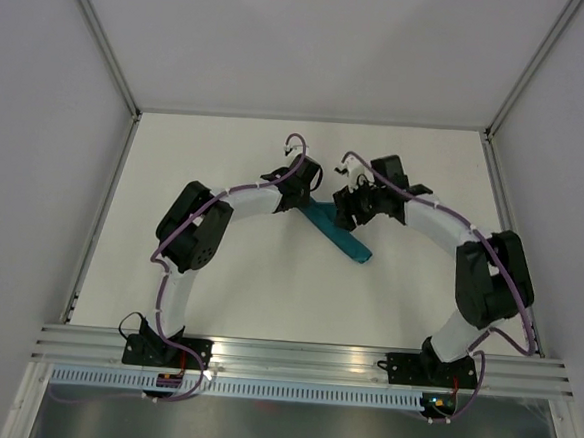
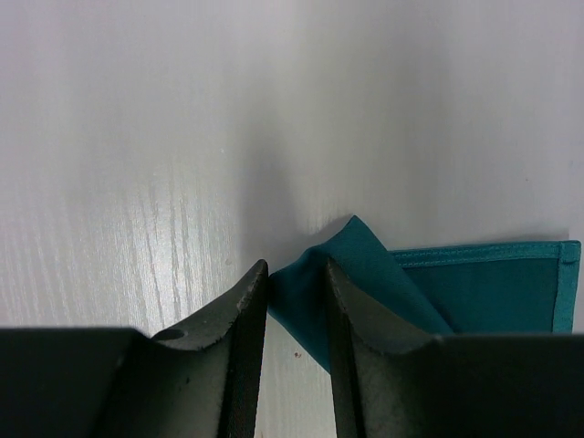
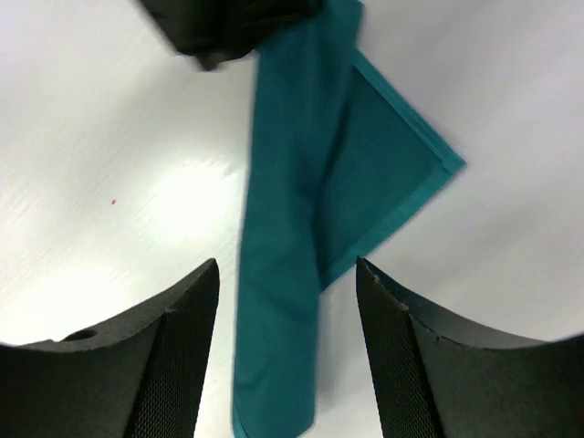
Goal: Fold the napkin, place the utensils inside, and roll it up
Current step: Roll the napkin with the utensil
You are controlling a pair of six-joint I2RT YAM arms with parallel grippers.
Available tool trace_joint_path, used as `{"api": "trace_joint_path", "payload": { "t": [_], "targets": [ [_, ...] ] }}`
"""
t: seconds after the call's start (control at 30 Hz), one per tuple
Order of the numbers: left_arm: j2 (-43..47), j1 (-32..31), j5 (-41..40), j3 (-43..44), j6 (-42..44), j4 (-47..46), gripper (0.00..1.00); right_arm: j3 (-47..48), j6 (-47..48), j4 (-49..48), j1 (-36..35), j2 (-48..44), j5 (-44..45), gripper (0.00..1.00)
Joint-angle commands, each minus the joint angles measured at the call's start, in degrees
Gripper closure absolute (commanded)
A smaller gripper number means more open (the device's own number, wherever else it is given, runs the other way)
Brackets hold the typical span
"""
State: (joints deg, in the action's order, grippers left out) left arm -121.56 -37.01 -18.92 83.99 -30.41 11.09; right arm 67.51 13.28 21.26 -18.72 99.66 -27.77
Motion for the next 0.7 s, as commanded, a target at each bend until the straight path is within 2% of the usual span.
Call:
{"api": "trace_joint_path", "payload": {
  "t": [0.0,0.03,0.3,0.43,0.67],
  "targets": [
    [-1.49,-0.08,-1.30,2.06,0.88,2.97,0.64,-8.51,6.32,-15.09,-8.23,-7.36,11.58,0.33],
    [-1.49,-0.08,-1.30,2.23,0.88,3.14,0.64,-11.49,7.28,-16.58,-9.48,-8.15,15.16,0.34],
    [-1.58,-0.07,-0.95,3.02,0.71,3.67,0.64,-21.35,12.12,-32.49,-18.36,-9.66,26.97,0.37],
    [-1.93,-0.08,-0.33,3.73,1.06,4.11,0.64,-23.03,14.22,-36.45,-20.12,-7.38,32.15,0.37],
    [-2.28,0.01,-0.07,4.34,1.41,4.38,0.63,-23.91,16.78,-38.92,-22.23,-5.09,35.06,0.38]
  ]
}}
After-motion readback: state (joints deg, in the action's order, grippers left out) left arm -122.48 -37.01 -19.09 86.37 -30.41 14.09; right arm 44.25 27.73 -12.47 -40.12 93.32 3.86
